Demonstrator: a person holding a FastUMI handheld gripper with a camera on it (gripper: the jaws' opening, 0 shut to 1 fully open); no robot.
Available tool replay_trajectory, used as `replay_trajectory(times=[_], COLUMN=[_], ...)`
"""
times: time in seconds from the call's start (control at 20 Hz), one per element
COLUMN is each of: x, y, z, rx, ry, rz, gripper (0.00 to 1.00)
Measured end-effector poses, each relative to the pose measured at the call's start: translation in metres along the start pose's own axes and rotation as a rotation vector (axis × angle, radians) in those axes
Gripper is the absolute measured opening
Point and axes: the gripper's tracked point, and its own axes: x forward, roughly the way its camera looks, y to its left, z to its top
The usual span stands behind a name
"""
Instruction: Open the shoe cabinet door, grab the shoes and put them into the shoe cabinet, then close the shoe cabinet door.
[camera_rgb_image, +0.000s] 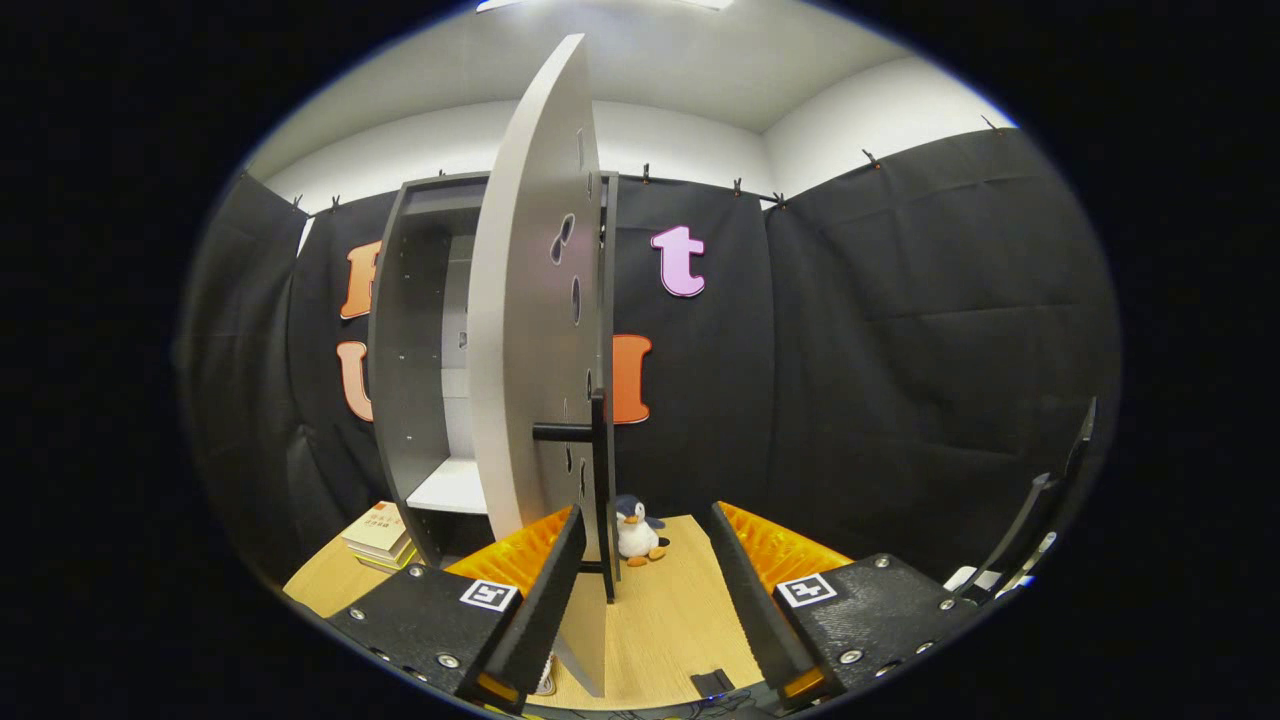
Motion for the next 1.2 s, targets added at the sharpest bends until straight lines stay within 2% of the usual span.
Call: replay_trajectory(times=[0.65,0.9,1.2], x=[-0.020,-0.025,-0.039], y=[-0.031,-0.015,0.034], z=[0.010,0.006,0.023], rx=[-0.040,-0.023,-0.045], ry=[-0.018,-0.008,-0.040], rz=[-0.095,-0.065,0.013], gripper=[0.79,0.80,0.80])
